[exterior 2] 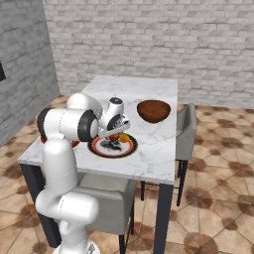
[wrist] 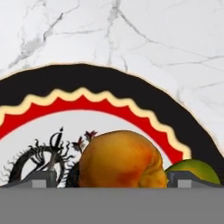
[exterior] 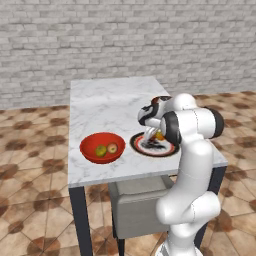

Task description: Take the fruits from the plate on the dining counter and place two fruits in each bowl.

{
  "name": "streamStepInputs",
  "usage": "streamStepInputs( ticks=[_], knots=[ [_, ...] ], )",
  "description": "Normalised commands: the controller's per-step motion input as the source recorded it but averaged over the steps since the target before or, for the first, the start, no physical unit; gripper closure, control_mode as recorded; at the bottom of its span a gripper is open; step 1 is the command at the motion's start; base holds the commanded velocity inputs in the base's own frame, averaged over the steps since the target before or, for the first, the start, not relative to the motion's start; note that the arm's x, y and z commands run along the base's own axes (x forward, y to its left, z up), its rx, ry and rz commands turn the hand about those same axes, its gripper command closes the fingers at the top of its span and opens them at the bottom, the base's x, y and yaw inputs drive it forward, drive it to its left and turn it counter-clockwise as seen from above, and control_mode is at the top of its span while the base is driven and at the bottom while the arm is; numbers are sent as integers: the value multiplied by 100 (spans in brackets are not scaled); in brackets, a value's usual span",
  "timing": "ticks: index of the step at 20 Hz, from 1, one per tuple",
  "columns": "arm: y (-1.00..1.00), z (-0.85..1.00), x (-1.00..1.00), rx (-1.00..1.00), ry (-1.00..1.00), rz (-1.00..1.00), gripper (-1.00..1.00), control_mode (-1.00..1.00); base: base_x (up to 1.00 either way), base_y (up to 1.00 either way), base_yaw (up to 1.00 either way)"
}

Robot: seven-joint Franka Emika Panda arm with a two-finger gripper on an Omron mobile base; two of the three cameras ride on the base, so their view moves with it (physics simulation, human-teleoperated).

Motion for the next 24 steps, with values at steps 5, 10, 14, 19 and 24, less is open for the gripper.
streamStepInputs(
  ticks=[5,10,14,19,24],
  knots=[
    [1,-8,9,0,0,0,-100,-100,0,0,0],
    [0,-14,0,0,0,0,100,-100,0,0,0],
    [-1,3,-5,0,0,0,100,-100,0,0,0],
    [0,60,-28,0,3,-1,100,-100,0,0,0],
    [0,100,-71,0,4,-11,100,-100,0,0,0]
  ],
)
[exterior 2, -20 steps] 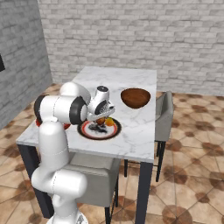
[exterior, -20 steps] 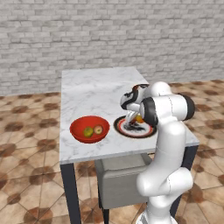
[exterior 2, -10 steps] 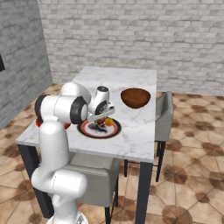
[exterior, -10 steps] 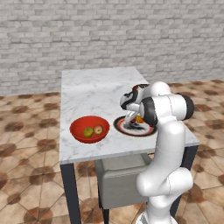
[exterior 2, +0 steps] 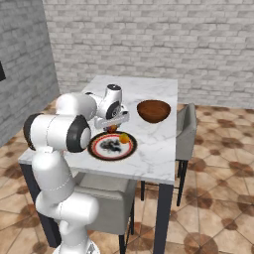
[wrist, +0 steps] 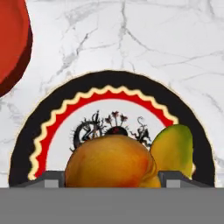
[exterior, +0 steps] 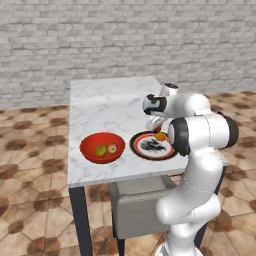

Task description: Take the fruits from the plate on the dining counter and place two fruits in each bowl.

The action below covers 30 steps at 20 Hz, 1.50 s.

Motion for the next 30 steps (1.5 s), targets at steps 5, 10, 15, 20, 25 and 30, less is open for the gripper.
streamStepInputs(
  ticks=[5,10,15,20,25,30],
  knots=[
    [6,77,-100,0,11,-21,100,-100,0,0,0],
    [50,49,-90,-4,3,-22,100,-100,0,0,0],
    [39,50,-67,-11,4,-19,100,-100,0,0,0],
    [-36,27,-79,1,11,-15,100,-100,0,0,0],
    [-50,1,-52,2,2,-13,100,-100,0,0,0],
    [-12,1,-12,1,0,-13,100,-100,0,0,0]
  ],
)
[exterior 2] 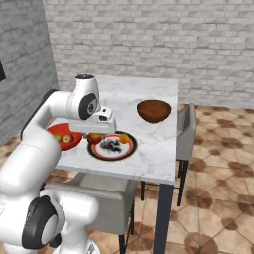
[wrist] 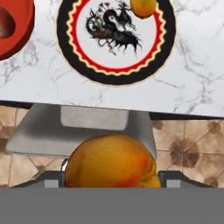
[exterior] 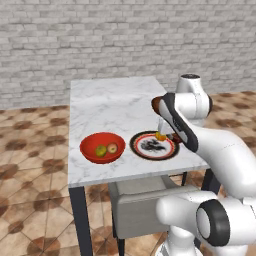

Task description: Take the fruits from the plate on the dining counter and place two fruits in each bowl.

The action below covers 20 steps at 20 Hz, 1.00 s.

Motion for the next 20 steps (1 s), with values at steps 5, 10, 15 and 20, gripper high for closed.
streamStepInputs(
  ticks=[5,10,15,20],
  knots=[
    [-4,0,-2,1,0,-19,100,-100,0,0,0],
    [0,0,-1,0,0,-9,100,-100,0,0,0],
    [0,0,0,0,0,0,100,100,-2,-10,0],
    [0,0,0,0,0,0,100,100,-38,-94,-2]
  ],
)
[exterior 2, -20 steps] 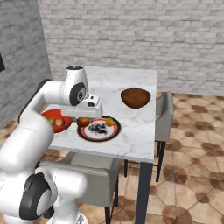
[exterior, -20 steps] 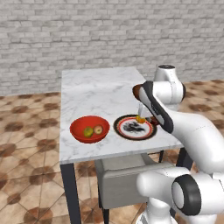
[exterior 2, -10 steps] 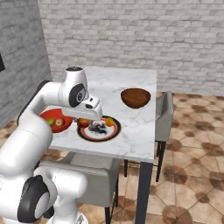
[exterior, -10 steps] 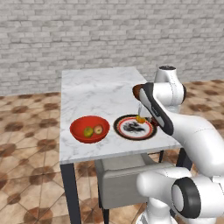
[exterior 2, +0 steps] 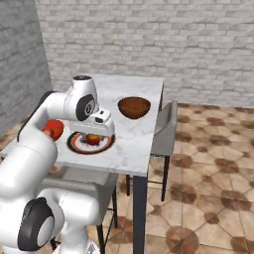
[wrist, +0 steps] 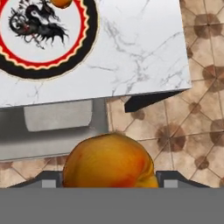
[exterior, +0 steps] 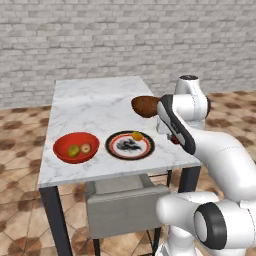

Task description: Take the fruits from the plate on the dining counter and place two fruits in each bowl.

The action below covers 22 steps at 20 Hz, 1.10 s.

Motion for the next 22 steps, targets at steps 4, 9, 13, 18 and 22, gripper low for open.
streamStepInputs(
  ticks=[4,9,13,18,22],
  knots=[
    [0,0,0,0,0,0,100,100,-4,-100,8],
    [0,0,0,0,0,0,100,100,-6,-100,49],
    [0,0,0,0,0,0,100,100,-6,-100,53],
    [0,0,0,0,0,0,100,100,-3,-100,53],
    [0,0,0,0,0,0,100,100,1,-92,64]
  ],
)
